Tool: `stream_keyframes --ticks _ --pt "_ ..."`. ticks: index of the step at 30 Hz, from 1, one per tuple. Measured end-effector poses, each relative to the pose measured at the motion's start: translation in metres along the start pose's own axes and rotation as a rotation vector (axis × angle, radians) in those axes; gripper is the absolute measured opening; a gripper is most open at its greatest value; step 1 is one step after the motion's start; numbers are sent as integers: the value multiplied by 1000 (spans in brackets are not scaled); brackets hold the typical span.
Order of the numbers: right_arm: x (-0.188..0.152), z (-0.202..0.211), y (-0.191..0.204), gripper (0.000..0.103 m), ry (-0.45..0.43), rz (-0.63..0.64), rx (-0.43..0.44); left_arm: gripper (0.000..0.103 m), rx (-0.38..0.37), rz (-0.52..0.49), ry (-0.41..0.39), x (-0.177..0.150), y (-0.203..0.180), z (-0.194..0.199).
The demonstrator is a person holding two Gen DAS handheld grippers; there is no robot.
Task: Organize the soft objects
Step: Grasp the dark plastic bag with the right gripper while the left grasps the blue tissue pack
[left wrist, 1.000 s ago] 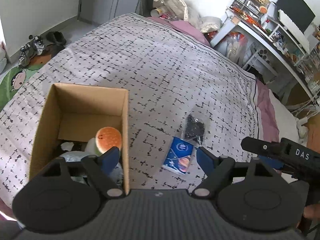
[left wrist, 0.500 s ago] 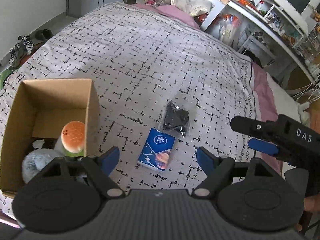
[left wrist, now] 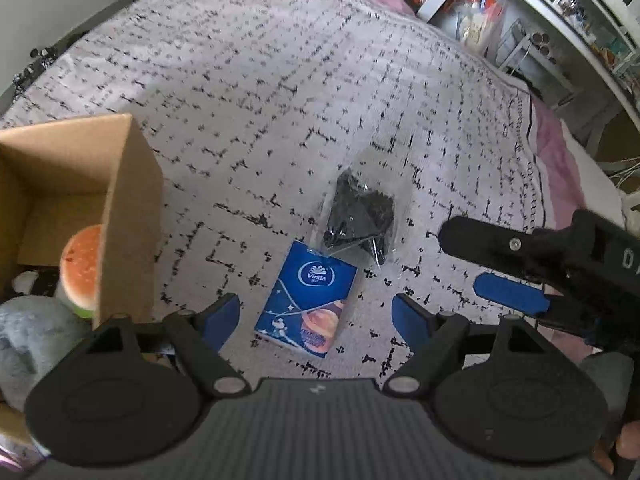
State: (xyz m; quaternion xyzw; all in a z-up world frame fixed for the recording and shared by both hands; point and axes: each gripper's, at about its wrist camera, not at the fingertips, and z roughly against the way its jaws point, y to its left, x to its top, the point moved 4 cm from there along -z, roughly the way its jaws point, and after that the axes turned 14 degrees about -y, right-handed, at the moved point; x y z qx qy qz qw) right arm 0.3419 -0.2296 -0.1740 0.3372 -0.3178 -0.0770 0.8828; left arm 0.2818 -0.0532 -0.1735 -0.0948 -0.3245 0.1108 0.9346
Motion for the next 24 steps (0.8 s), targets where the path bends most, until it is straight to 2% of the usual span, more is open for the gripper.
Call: stream_keyframes --ticks 9,18,22,23,24 --pt "2 -31 -13 87 43 -61 20 80 14 -11 85 -10 2 -40" --pt "3 -62 -21 76 73 -95 6 77 20 -19 117 -11 5 -61" --pt "1 -75 -20 73 89 -89 -3 64 38 -37 114 -8 6 -62" --pt "0 -77 -19 73 89 -87 -4 57 42 -40 113 -8 7 -62" --pt "0 -79 -18 73 87 -82 -5 56 41 -46 113 -7 8 -62"
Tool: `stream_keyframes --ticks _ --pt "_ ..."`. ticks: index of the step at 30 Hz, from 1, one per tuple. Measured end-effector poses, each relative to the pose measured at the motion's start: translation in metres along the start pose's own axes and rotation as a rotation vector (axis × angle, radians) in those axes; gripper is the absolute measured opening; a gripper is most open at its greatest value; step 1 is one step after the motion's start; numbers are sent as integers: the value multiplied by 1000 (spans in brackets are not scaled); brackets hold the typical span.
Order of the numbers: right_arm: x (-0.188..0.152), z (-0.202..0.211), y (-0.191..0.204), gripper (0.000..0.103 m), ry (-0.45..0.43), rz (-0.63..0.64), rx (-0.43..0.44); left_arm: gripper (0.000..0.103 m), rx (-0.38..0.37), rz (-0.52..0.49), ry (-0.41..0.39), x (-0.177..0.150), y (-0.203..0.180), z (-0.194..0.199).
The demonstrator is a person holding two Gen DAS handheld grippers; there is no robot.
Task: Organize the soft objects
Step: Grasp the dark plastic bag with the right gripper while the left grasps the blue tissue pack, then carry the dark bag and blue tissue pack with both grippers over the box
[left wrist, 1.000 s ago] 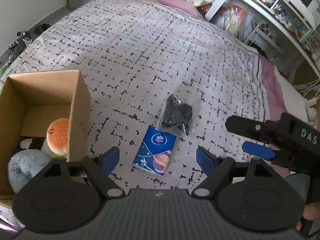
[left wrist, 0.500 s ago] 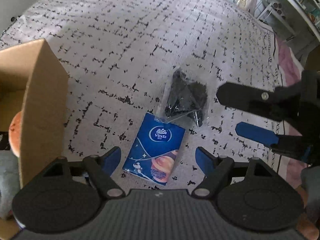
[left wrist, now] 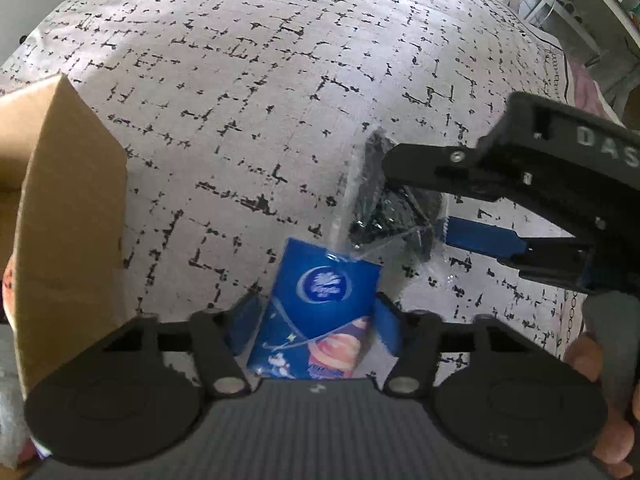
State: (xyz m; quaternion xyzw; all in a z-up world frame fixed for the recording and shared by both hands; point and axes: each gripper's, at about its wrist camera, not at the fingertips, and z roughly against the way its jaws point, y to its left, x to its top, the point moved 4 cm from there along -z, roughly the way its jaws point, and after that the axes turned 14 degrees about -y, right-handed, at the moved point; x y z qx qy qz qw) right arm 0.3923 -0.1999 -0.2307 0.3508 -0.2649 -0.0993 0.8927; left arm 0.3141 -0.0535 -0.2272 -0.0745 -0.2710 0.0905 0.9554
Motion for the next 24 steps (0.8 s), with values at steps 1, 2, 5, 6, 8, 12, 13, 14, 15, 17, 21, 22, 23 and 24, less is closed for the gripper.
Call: stream_keyframes --ticks 1,2,5,6,8,12,13,14,15,17,21,22,23,24 --pt "0 -1 1 73 -2 5 1 55 -9 3 2 1 2 0" --pt "0 -2 2 73 -3 13 3 55 -17 10 1 1 4 0" --pt "-2 -6 5 55 -9 56 -13 54 -38 20 -3 0 7 2" --pt "-3 -6 6 46 -13 79 -31 54 -41 23 -3 0 7 3" --pt "-3 -5 6 42 -12 96 -30 54 -43 33 2 0 8 5" --pt "-2 6 6 38 -31 121 -76 54 -44 60 18 3 11 8" --pt "-1 11 5 38 -40 127 -92 54 -46 56 11 5 11 9" --pt "-1 14 4 38 -46 128 -104 54 -49 45 0 6 10 11" --pt "-1 18 2 38 -49 125 -114 54 -48 29 -6 7 9 13" --pt "-3 25 -2 38 -46 126 -134 54 -50 19 -12 8 8 17" --pt "-8 41 1 38 -53 145 -158 54 -73 12 -29 10 5 31" --pt "-9 46 2 38 -59 149 -165 54 -77 12 -35 10 4 35" --pt "-10 51 4 38 -67 154 -174 54 -80 14 -40 10 4 39" --pt "-10 54 5 38 -73 158 -182 54 -85 19 -46 10 3 43"
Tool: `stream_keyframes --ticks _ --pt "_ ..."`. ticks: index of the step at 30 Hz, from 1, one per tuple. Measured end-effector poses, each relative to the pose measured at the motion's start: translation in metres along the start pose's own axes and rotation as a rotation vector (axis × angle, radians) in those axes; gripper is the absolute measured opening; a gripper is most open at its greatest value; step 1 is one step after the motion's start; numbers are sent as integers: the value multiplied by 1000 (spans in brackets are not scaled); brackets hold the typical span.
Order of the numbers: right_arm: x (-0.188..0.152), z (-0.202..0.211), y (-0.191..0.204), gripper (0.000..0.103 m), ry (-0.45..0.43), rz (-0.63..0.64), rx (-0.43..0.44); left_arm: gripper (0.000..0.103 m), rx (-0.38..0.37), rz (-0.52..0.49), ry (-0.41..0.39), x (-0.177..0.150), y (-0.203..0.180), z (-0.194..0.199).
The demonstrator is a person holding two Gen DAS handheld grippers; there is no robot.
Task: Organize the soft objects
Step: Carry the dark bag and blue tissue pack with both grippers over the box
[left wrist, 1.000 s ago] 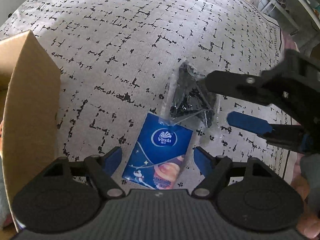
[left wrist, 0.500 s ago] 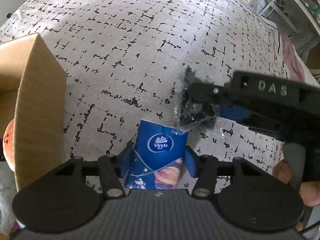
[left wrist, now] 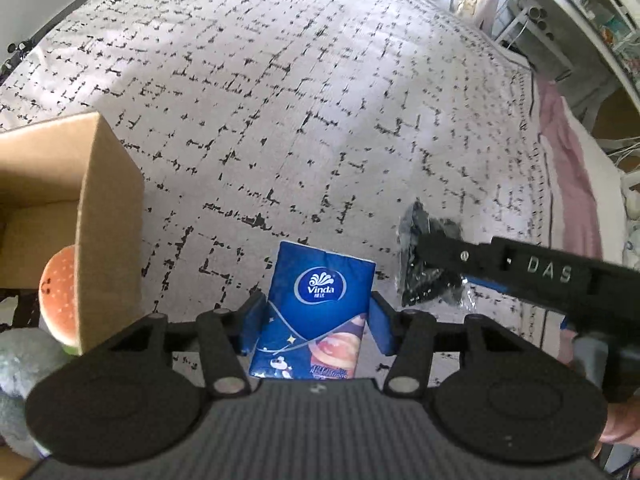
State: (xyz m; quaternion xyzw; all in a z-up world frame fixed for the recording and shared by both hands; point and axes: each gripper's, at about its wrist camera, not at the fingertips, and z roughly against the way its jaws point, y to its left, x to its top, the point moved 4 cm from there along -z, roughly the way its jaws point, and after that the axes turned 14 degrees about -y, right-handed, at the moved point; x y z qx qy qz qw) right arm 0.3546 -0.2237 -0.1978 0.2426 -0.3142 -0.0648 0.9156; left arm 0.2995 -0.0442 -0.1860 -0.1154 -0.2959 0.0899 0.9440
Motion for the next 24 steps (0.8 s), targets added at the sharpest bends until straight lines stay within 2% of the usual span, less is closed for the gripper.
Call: stream_keyframes --ticks 10,24 --pt "-10 37 21 38 -40 60 -47 54 -31 18 -68 4 -2 37" --pt "-5 69 69 38 -114 127 -38 54 -42 52 -167 13 24 90"
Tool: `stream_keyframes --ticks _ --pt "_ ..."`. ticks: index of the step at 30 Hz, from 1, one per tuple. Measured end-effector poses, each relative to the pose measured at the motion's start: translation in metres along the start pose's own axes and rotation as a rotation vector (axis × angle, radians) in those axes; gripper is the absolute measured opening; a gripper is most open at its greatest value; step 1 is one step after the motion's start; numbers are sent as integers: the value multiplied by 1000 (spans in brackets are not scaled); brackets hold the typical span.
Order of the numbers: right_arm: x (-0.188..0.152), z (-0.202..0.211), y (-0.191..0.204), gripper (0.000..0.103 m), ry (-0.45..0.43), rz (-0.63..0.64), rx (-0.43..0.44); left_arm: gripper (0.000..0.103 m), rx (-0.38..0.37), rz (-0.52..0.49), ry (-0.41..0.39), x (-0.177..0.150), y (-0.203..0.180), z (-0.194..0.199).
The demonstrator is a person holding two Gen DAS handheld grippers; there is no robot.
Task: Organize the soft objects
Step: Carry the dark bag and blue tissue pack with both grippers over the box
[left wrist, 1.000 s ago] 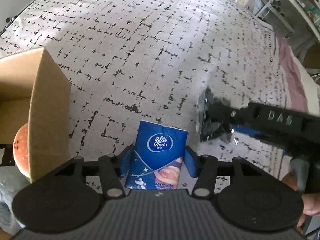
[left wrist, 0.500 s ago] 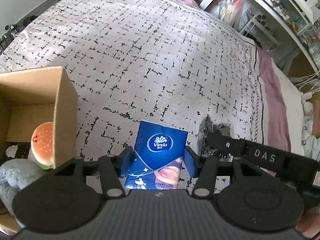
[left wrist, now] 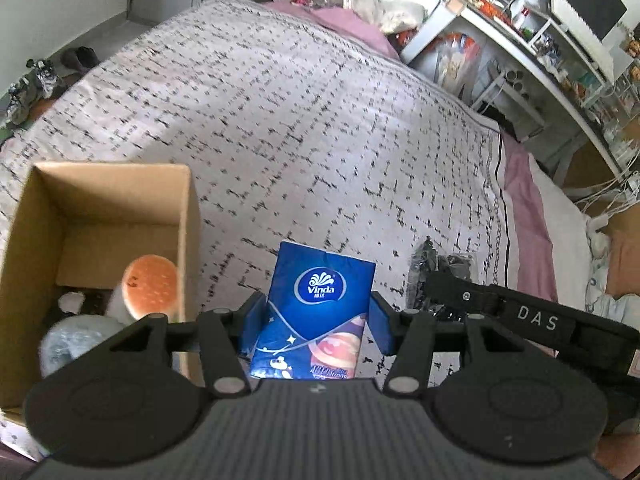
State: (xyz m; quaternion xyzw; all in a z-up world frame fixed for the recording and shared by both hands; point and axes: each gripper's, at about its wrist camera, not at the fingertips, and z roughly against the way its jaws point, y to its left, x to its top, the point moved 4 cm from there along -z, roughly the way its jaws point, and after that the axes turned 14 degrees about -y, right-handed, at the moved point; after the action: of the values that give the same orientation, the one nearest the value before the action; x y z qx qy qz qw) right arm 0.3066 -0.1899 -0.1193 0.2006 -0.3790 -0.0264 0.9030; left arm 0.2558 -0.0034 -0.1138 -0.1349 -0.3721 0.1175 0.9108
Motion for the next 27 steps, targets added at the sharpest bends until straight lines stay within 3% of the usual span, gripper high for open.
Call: stream_keyframes --ticks 15,27 --pt "3 9 58 39 -37 66 19 54 24 28 -82 23 53 39" --pt "3 2 101 39 -47 89 55 54 90 80 -115 42 117 55"
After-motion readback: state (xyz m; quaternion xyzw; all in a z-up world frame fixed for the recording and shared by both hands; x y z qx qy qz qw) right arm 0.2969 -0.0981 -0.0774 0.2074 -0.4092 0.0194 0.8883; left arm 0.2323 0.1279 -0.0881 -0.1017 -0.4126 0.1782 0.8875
